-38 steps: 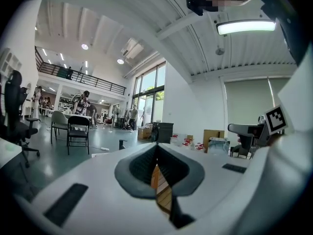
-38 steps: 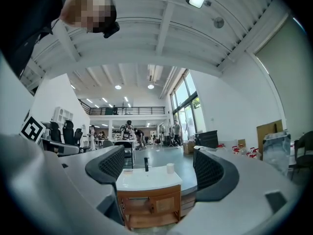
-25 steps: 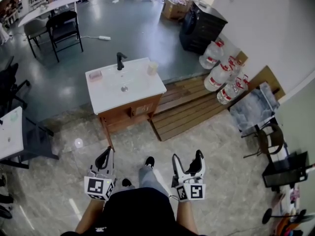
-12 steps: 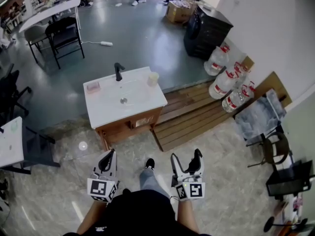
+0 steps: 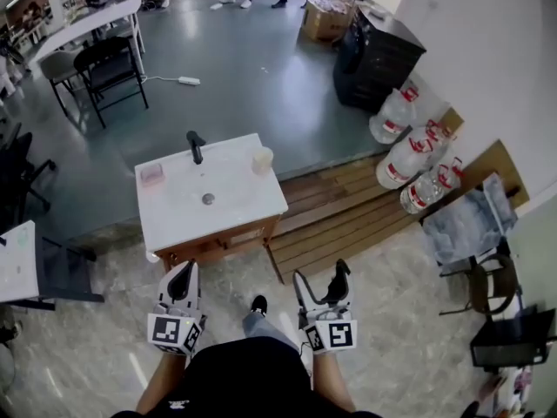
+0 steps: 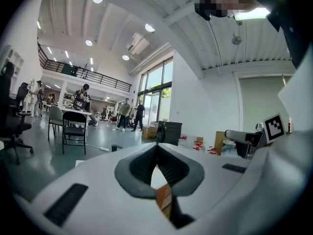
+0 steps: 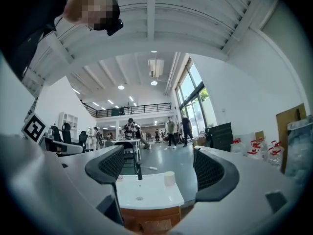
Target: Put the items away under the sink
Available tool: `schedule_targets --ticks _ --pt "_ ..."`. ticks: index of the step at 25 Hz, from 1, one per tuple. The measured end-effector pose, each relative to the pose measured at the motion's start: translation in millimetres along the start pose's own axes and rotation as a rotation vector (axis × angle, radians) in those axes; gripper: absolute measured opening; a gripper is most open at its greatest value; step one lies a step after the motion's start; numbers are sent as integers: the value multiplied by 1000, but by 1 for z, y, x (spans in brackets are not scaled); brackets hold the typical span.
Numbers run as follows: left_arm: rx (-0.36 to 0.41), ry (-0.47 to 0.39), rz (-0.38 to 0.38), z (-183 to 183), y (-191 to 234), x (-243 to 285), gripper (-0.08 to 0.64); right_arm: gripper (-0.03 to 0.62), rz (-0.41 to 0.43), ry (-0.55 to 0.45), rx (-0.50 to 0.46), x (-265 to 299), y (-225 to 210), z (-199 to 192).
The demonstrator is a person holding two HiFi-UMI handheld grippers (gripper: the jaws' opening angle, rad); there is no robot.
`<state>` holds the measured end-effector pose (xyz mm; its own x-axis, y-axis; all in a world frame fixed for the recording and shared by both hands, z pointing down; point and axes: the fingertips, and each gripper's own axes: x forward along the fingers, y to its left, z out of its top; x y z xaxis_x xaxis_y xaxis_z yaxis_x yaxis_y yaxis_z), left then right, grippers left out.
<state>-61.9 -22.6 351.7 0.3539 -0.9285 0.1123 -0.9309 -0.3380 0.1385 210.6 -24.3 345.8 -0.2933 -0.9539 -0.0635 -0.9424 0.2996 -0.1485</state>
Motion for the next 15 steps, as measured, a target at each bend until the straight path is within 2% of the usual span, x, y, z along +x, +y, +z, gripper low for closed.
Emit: schedule_targets --ticks 9,15 --pt "-7 15 80 -10 3 62 6 436 71 63 23 80 -33 -30" --pt "5 55 86 -52 30 93 6 434 67 161 27 130 -32 -89"
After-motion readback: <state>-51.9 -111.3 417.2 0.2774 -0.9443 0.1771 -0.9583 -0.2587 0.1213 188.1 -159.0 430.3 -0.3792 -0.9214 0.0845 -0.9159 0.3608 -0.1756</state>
